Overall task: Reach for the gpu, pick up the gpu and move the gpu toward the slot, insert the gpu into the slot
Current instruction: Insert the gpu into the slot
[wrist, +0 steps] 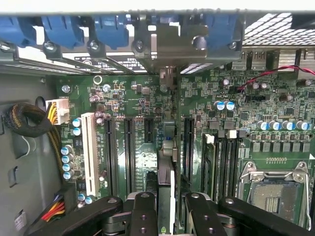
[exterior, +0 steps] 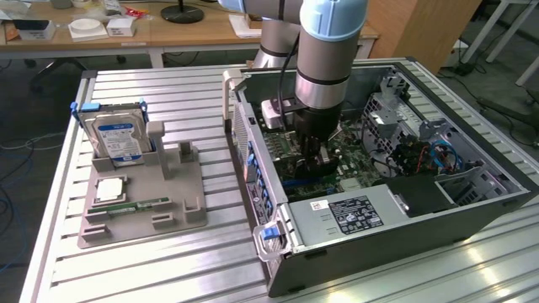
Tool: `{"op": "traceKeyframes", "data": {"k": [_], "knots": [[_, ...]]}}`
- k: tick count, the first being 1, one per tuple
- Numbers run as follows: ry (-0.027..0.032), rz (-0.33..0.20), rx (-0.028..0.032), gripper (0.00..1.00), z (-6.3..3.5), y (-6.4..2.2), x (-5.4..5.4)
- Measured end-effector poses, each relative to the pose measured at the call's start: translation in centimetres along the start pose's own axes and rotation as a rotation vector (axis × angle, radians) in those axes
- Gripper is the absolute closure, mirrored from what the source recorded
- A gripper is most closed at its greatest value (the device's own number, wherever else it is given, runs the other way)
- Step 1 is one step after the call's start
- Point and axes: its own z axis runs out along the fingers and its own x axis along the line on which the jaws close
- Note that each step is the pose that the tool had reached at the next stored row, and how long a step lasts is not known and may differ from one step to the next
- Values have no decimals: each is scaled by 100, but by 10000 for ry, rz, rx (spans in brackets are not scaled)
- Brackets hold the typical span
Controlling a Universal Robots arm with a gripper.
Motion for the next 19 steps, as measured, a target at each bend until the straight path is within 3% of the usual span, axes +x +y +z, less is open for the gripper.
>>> {"op": "traceKeyframes", "data": {"k": [19], "knots": [[0, -20, -2, 73, 3, -18, -14]]}}
